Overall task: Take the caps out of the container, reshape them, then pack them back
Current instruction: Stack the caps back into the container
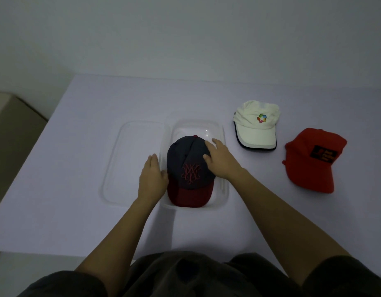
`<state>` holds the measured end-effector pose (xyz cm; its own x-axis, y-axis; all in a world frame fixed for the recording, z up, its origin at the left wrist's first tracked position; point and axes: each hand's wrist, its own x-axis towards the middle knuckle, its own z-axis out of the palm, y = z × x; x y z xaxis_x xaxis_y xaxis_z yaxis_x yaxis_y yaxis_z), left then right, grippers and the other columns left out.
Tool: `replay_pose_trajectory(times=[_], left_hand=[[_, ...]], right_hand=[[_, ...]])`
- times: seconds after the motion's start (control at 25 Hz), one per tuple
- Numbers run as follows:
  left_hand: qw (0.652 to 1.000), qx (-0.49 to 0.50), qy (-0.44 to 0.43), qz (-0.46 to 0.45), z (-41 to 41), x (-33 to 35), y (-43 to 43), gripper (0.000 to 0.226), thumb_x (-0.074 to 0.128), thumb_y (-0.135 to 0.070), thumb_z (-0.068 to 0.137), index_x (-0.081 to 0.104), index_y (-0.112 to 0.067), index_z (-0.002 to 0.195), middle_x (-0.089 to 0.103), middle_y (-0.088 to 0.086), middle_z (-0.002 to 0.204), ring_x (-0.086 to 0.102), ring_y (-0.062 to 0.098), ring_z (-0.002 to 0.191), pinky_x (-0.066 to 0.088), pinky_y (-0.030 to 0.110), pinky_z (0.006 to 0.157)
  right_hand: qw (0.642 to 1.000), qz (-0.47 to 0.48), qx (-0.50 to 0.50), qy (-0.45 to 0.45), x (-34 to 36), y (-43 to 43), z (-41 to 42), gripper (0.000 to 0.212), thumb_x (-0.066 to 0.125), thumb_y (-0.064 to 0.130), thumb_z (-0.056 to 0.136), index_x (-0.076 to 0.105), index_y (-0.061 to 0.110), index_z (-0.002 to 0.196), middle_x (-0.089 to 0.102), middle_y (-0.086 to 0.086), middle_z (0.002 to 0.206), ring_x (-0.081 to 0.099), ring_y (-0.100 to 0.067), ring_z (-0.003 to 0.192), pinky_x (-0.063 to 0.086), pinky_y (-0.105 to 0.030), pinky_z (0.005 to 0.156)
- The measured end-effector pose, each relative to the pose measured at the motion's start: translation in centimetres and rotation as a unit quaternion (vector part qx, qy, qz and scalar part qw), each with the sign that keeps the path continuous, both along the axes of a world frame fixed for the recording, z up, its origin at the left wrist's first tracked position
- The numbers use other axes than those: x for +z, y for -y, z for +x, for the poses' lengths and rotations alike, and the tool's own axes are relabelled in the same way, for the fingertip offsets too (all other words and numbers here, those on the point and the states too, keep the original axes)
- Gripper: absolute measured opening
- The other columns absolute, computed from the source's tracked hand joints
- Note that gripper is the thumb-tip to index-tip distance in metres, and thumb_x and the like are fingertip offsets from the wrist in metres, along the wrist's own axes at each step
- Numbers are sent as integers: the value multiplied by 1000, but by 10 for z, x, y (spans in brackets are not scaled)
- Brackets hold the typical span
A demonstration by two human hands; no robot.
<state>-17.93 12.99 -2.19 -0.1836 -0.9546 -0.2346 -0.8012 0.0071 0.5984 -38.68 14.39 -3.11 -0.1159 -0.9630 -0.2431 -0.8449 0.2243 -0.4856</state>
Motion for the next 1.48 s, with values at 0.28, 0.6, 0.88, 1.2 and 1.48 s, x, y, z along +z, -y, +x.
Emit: replay_pose_trajectory(times=[0.28, 0.6, 0.88, 1.2, 1.48], left_hand=[[984, -122, -58, -119, -89, 24, 8, 54, 37, -16, 99, 17, -4, 147, 18, 10, 157, 16, 19, 145, 8, 15, 108], [945, -214, -208, 135, -237, 10, -5, 72, 63, -36, 87, 28, -17, 147, 40, 0, 147, 43, 16, 131, 39, 23, 98], [916, -240, -192, 258, -358, -18, 0, 104, 75, -41, 74, 9, -20, 151, 15, 0, 158, 20, 22, 144, 28, 37, 111], [862, -242, -259, 363, -405, -45, 1, 69, 80, -16, 72, 47, -17, 132, 61, 4, 125, 61, 18, 111, 51, 36, 94], [850, -264, -205, 407, -410, -24, 9, 27, 73, -22, 79, 71, -13, 104, 72, 7, 107, 67, 23, 103, 55, 39, 85]], right_hand=[[991, -79, -106, 5, 8, -32, -54, 57, 41, 26, 99, 17, 10, 149, 9, -17, 158, 10, -30, 145, 13, -36, 117], [937, -98, -336, 13, -4, -119, -178, 78, 56, 34, 91, 11, 7, 149, 8, -20, 157, 12, -34, 145, 15, -42, 116], [906, 17, -403, 130, -36, -160, -272, 128, 79, 52, 65, -11, 16, 149, -7, -14, 158, -8, -30, 146, 5, -48, 117], [915, 5, -372, 156, -86, -166, -299, 140, 72, 84, 32, 10, 30, 146, 38, 1, 146, 39, -25, 133, 37, -52, 106], [922, -59, -352, 150, -73, -171, -293, 144, 76, 79, 33, 4, 31, 148, 33, 2, 149, 34, -24, 137, 34, -54, 107]])
